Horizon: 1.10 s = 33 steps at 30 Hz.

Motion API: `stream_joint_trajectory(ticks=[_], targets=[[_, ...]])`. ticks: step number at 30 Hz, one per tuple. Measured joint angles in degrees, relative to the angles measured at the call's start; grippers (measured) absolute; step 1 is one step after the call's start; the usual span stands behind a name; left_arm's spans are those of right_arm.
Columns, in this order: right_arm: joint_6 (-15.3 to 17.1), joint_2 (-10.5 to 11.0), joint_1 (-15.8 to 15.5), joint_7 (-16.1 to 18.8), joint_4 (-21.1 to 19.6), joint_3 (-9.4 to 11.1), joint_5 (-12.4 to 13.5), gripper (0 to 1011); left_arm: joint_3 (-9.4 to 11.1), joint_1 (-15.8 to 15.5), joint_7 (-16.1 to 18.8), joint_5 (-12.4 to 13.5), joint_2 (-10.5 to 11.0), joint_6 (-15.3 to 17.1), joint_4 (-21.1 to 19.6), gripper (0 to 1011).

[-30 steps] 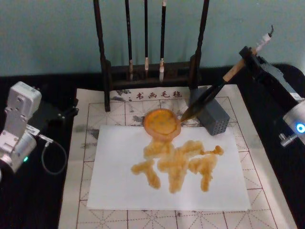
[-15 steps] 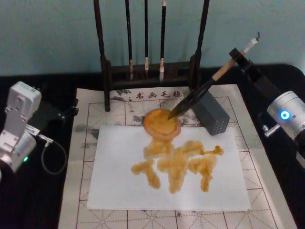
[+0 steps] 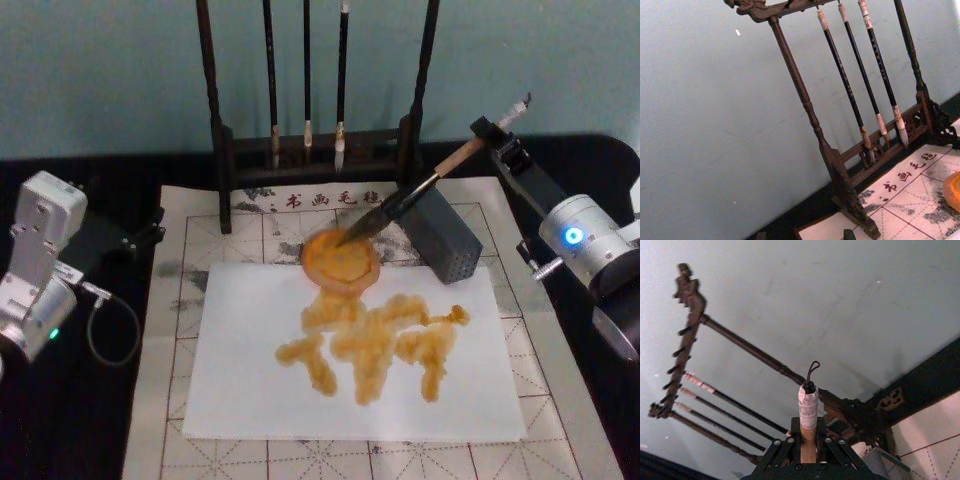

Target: Pick up the brush from the inkstone, write on the paper, then place the brush back to its original position.

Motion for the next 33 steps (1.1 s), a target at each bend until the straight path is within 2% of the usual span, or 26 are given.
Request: stream_joint_trajectory(ticks=[15,33], targets=[[-1.65,-1.53,2.22,-3.80,4.63,-1.60,2.42,197,0.00,0.00,0.00,0.00,0.00,0.00,0.00,1001],[-3.85,-1.41,3.81,-4.59,6.77,-4.89,3.01,197,0.00,0.00,0.00,0.00,0.00,0.00,0.00,1001]])
